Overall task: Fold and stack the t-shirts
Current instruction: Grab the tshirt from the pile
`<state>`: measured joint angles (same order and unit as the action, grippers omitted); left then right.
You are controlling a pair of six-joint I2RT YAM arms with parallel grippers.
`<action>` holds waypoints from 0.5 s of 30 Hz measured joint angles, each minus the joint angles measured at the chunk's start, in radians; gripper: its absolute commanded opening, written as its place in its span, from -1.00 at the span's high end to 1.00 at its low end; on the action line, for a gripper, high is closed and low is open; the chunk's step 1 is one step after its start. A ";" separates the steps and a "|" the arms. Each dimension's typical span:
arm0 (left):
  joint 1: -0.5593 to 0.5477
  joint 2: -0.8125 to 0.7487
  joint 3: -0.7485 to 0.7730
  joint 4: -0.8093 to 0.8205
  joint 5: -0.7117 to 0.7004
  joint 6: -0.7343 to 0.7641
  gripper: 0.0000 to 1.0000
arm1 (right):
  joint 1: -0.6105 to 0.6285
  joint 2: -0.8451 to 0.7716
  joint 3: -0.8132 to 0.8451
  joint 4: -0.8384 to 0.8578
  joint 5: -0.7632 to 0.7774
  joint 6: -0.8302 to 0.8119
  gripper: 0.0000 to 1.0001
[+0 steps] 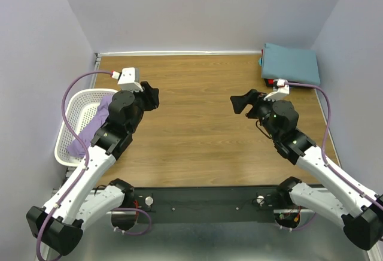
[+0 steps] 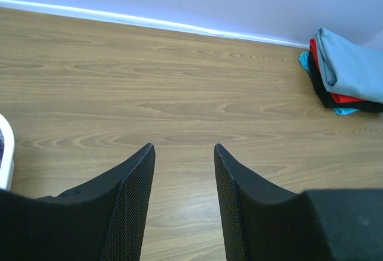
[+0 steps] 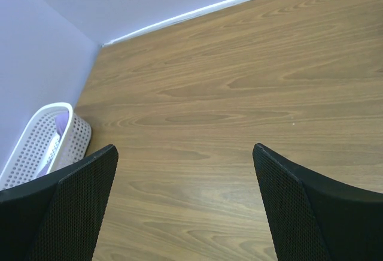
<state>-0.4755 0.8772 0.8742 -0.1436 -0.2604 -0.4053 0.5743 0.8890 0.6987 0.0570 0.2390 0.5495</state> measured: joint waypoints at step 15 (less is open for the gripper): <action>0.226 0.146 0.212 -0.375 -0.266 -0.195 -0.91 | 0.000 0.052 0.020 -0.112 -0.117 -0.071 -1.00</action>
<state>-0.2497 1.0233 1.0863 -0.5182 -0.5259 -0.5999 0.5743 0.9409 0.7185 -0.0551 0.1215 0.4786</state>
